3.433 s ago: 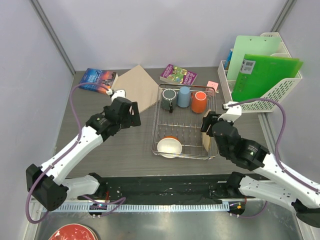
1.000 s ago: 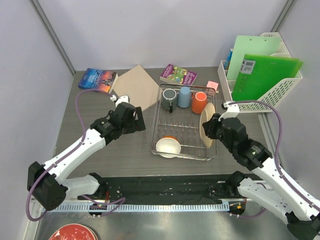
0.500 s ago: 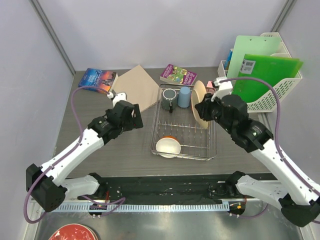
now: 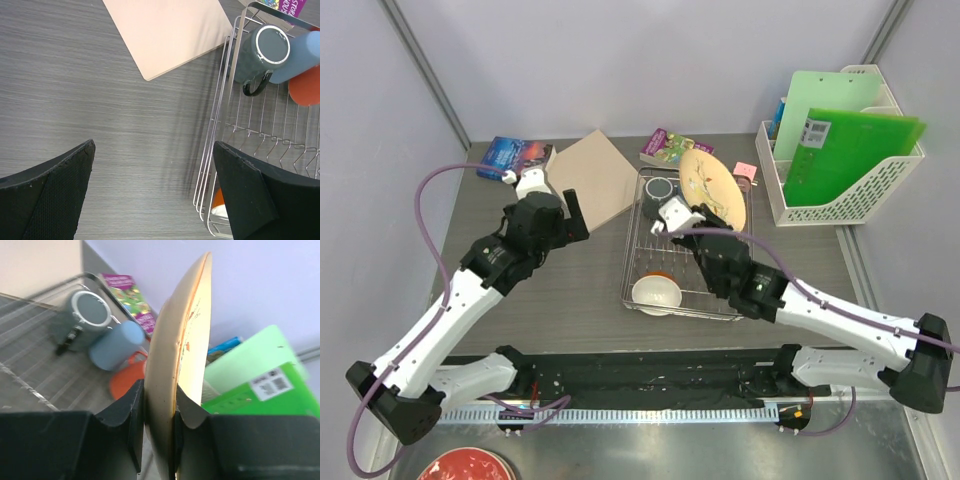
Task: Unload the mixed dishes from the dish rack
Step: Pick up the plate from the dish rack.
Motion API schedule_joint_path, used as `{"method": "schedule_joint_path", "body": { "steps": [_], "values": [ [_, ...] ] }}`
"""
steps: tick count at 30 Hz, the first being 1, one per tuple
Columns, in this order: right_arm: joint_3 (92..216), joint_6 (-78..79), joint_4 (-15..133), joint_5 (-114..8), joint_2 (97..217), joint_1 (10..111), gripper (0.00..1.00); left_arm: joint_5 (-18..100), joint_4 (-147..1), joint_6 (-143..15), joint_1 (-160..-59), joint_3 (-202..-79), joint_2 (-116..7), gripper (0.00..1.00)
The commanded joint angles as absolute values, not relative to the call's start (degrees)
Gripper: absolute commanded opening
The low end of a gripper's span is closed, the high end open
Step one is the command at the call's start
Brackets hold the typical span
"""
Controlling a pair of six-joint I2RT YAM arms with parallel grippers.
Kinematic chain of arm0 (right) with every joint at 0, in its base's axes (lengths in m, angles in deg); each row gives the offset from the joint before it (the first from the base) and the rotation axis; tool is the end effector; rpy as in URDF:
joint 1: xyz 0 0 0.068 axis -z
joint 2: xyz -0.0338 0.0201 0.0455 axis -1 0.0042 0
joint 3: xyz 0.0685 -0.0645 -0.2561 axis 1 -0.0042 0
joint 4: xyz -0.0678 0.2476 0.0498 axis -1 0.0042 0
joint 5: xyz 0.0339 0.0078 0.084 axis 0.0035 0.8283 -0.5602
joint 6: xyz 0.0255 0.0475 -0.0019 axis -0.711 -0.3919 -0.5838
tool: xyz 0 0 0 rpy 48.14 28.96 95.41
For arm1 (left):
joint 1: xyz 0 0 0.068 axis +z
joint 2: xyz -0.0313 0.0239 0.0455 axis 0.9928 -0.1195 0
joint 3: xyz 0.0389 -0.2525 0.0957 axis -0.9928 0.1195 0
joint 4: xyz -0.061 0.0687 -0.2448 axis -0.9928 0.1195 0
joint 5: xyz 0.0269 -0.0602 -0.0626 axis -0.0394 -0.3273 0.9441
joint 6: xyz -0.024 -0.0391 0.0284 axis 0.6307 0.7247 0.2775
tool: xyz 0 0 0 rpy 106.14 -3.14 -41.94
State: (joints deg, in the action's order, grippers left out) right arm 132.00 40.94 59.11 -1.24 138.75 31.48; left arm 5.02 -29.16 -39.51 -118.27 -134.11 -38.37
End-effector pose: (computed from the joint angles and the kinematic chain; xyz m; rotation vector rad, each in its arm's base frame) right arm 0.1519 0.1988 0.3516 -0.7852 1.5164 -0.3511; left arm 0.1808 -0.1071 0.3644 -0.2909 2.1035 -0.2106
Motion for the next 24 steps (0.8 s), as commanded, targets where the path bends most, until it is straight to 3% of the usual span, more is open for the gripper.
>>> {"method": "schedule_joint_path", "body": {
  "steps": [1,7,17,24],
  "values": [
    [122.5,69.2,20.7,1.5,131.3,31.8,0.01,6.0,-30.8,-42.7,-117.3,-135.8,-38.0,1.00],
    [110.7,77.3,16.8,-5.2,126.6,26.8,0.01,13.4,-36.5,-44.9,-117.2,-134.8,-37.2,1.00],
    [109.7,81.9,25.4,-2.2,127.1,5.6,0.01,26.7,-41.9,-50.7,-117.2,-138.1,-39.7,1.00],
    [109.2,79.3,29.3,-2.0,130.4,0.6,0.01,25.8,-37.9,-52.2,-117.2,-140.7,-38.3,1.00]
  ]
}}
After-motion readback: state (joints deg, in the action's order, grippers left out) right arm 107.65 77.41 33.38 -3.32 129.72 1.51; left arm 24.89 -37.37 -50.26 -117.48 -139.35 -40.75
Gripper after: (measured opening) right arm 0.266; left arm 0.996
